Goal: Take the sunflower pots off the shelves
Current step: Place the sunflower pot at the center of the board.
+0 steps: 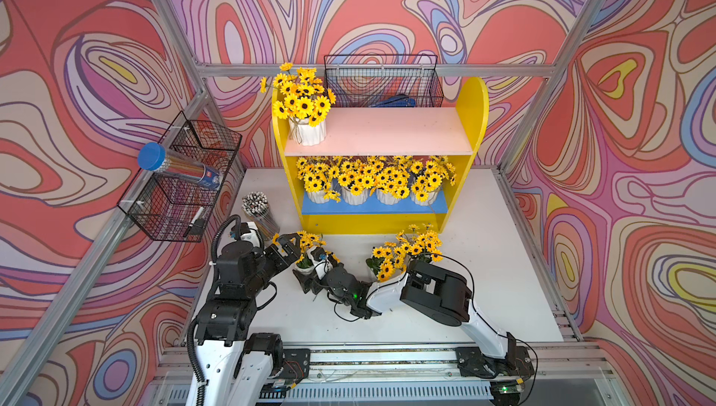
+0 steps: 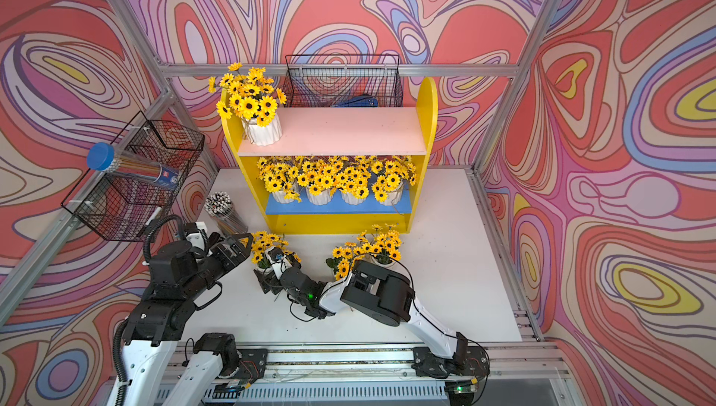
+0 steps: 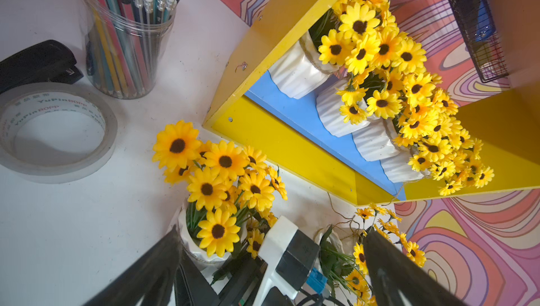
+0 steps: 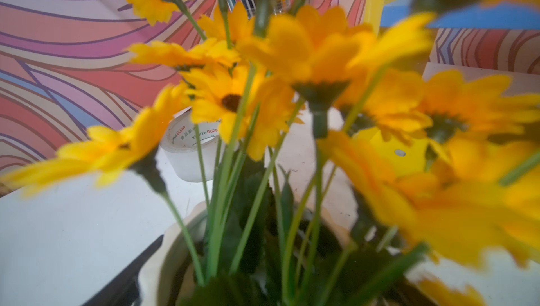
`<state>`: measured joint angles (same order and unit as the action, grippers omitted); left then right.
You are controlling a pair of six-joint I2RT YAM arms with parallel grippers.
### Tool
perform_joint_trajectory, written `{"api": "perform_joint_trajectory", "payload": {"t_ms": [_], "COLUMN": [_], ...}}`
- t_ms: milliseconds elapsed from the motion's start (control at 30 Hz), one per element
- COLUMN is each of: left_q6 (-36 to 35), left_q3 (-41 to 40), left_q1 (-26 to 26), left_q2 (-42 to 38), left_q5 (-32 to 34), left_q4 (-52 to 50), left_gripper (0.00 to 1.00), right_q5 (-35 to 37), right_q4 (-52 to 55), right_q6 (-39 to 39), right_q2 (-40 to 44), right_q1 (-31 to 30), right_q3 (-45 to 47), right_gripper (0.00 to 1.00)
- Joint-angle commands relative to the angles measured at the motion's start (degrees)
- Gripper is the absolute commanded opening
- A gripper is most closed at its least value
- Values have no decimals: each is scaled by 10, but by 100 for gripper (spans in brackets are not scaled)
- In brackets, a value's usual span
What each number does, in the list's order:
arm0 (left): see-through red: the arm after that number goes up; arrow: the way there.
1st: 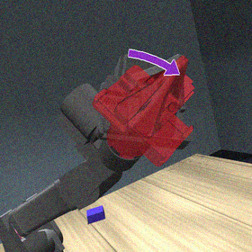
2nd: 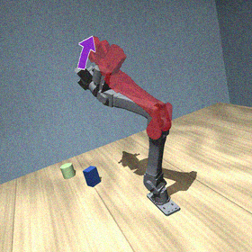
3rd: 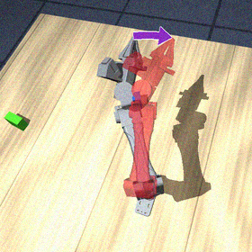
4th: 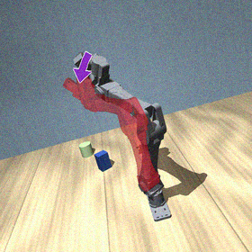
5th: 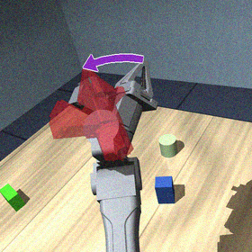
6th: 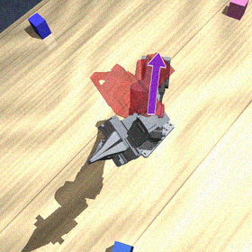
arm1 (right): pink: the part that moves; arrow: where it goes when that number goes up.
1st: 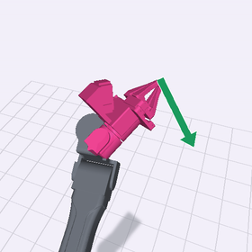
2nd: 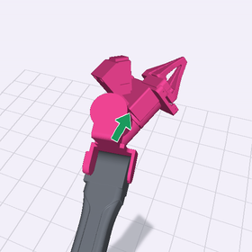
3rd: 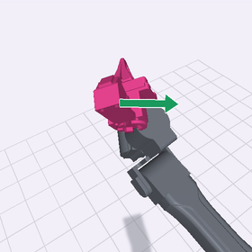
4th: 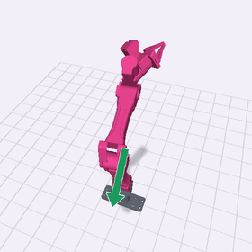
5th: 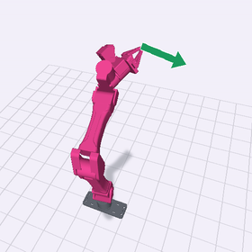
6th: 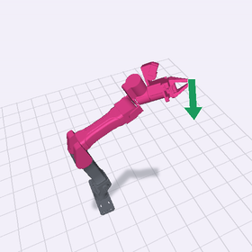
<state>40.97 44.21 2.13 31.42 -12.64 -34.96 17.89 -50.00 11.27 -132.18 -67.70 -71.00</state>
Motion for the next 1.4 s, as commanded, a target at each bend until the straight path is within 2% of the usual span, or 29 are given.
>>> {"api": "perform_joint_trajectory", "payload": {"t_ms": [0,167,400,533,600,700,767,800,833,867,1067,1367], "left_q6": [8,9,10,10,12,13,12,12,13,15,25,18], "left_q3": [-6,-15,-19,-16,-13,-13,-13,-13,-14,-16,-25,-8], "left_q1": [-3,-3,-3,-3,-2,-3,-3,-3,-3,-3,-3,-3], "left_q2": [-14,-36,-53,-59,-63,-70,-74,-74,-76,-77,-88,-77], "left_q5": [-4,5,6,4,4,6,8,9,9,7,8,9], "left_q4": [-10,-14,-19,-22,-24,-29,-33,-33,-35,-35,-27,-29], "left_gripper": [99,99,99,99,99,99,99,99,99,99,99,99], "right_q5": [0,8,28,44,52,56,61,64,67,69,83,118], "right_q4": [203,208,220,240,242,244,252,254,264,268,294,255], "right_q6": [40,69,63,51,53,56,60,62,67,71,75,65], "right_q2": [-76,-69,-70,-84,-84,-85,-85,-86,-86,-85,-80,-14], "right_q1": [4,-2,-20,-29,-30,-33,-32,-34,-34,-35,-43,-45], "right_q3": [23,44,43,26,28,28,28,29,27,28,27,73], "right_gripper": [20,25,29,37,50,61,77,89,91,97,98,98]}}
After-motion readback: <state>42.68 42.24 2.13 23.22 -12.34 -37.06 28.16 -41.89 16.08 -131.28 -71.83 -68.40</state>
